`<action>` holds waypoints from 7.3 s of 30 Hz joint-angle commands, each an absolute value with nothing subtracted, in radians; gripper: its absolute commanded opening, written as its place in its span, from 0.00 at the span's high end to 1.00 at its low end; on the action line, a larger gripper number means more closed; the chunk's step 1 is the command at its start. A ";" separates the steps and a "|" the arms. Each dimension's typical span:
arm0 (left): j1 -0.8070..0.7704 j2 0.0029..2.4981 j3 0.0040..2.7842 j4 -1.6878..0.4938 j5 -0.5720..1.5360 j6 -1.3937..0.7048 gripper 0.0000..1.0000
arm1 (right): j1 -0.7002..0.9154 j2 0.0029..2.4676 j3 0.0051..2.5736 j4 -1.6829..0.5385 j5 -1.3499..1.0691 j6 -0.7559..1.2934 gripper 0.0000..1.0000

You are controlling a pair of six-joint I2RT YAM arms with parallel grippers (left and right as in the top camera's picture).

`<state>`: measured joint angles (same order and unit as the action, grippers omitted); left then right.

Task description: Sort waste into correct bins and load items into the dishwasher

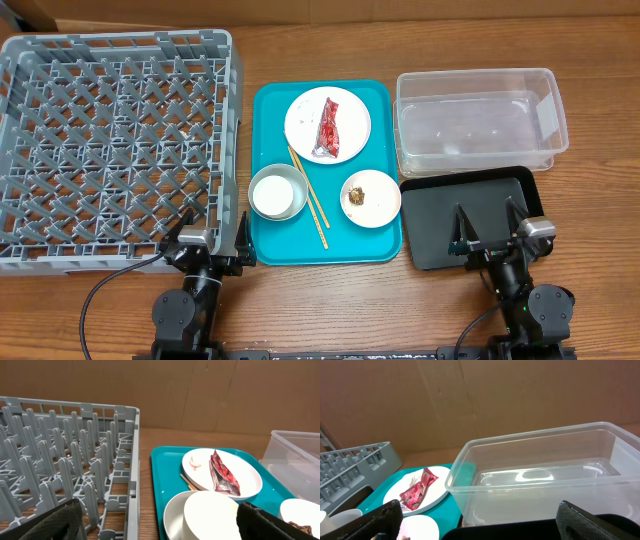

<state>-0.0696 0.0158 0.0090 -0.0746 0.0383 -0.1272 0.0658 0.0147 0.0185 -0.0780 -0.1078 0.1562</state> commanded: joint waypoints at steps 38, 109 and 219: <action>-0.065 0.730 0.917 -0.944 -0.041 -0.216 0.00 | 0.061 0.876 1.008 -0.743 -0.159 0.144 0.00; 0.144 1.014 1.076 -1.121 0.016 -0.258 0.00 | 0.278 1.834 1.692 -0.933 0.158 0.590 0.96; 0.144 1.015 1.076 -1.119 0.019 -0.259 0.00 | 0.643 1.516 1.234 -0.962 -0.113 0.182 0.38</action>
